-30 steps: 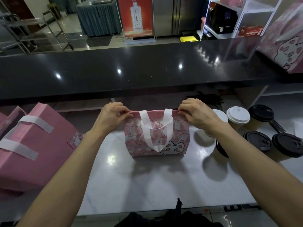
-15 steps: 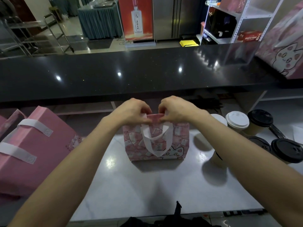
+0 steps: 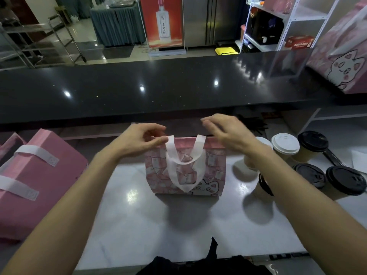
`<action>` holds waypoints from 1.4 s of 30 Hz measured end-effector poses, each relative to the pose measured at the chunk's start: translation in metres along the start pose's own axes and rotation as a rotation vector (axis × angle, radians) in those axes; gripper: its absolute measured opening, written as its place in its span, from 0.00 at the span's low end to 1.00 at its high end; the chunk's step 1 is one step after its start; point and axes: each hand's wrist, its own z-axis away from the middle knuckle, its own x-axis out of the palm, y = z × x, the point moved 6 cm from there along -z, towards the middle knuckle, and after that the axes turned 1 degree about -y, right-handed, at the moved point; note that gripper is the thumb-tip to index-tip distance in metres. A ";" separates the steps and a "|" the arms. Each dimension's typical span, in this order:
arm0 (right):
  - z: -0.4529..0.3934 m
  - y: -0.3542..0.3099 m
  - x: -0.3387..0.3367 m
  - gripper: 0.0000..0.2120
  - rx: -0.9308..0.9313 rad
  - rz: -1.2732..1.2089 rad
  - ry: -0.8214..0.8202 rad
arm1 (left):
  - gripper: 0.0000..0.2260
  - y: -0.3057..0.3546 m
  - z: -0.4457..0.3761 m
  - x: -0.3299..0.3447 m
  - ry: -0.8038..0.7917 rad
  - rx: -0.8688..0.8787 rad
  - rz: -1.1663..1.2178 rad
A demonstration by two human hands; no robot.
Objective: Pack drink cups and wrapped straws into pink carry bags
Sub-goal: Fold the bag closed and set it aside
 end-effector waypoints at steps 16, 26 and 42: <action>0.031 0.022 0.013 0.12 0.011 0.263 -0.067 | 0.06 -0.026 -0.001 -0.007 0.247 0.001 -0.329; 0.080 -0.028 0.037 0.36 0.030 -0.066 -0.046 | 0.08 -0.023 0.013 0.025 0.407 -0.189 0.052; 0.128 -0.023 0.091 0.08 -0.109 0.187 -0.224 | 0.09 0.052 0.150 0.116 0.268 -0.052 -0.354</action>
